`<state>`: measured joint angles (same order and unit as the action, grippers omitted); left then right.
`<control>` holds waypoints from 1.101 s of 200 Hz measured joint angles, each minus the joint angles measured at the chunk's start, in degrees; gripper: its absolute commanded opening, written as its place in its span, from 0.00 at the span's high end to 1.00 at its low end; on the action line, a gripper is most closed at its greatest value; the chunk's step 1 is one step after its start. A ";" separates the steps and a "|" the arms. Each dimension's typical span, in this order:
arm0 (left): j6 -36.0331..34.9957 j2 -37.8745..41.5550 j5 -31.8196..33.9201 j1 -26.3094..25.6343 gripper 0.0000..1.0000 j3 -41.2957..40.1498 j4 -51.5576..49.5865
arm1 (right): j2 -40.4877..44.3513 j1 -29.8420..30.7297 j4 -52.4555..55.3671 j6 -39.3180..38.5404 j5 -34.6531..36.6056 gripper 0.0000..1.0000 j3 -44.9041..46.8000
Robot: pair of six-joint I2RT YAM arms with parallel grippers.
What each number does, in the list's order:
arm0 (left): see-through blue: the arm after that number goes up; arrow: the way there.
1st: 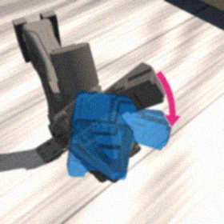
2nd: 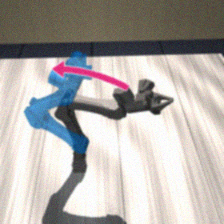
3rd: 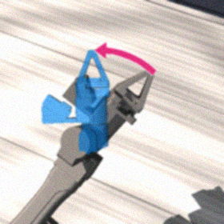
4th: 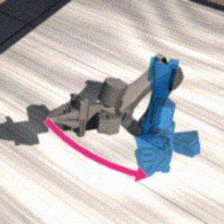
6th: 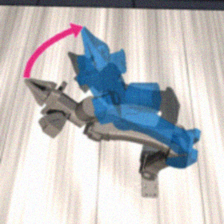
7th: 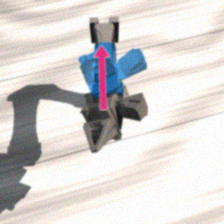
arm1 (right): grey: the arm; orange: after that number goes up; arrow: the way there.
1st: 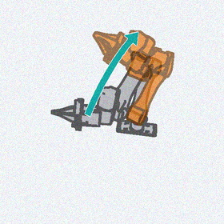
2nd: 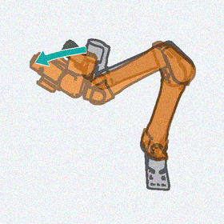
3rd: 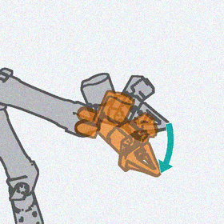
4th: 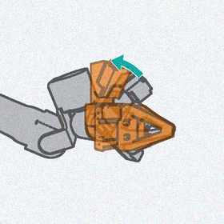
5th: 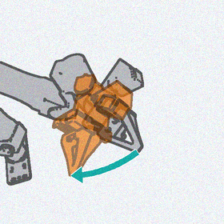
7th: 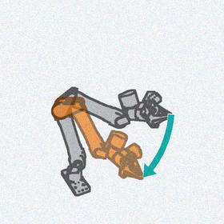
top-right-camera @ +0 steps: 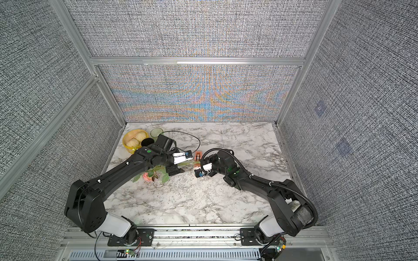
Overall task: Wrap bouquets with tape
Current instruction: Wrap the tape around the bouquet.
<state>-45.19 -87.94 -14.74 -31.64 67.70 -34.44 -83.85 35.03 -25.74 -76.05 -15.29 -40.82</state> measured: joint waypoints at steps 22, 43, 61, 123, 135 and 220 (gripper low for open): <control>-0.85 -1.57 -0.52 0.39 0.33 1.03 -1.27 | 1.09 0.22 -3.10 -1.53 1.42 1.00 1.38; -1.14 -2.54 -1.51 0.46 0.47 1.92 -2.10 | 1.55 0.39 -5.92 -2.14 2.34 1.00 2.47; -1.33 -3.23 -1.70 0.66 0.68 2.95 -3.32 | 2.27 0.70 -7.17 -2.93 2.82 1.00 3.02; -2.58 -0.96 -2.29 0.57 1.00 4.48 -6.40 | 5.03 2.12 -6.80 -4.83 4.70 0.86 3.69; -3.04 -0.33 -2.75 0.57 1.00 4.50 -6.45 | 5.73 2.38 -6.51 -4.00 5.18 0.72 3.67; -7.28 5.77 2.43 -3.41 1.00 -2.27 1.07 | 13.66 -0.02 42.62 23.32 -7.67 0.24 -17.51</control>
<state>-52.47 -82.17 -12.32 -35.05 65.43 -33.36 -70.19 35.00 16.88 -52.73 -22.96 -58.33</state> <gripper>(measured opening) 0.084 0.731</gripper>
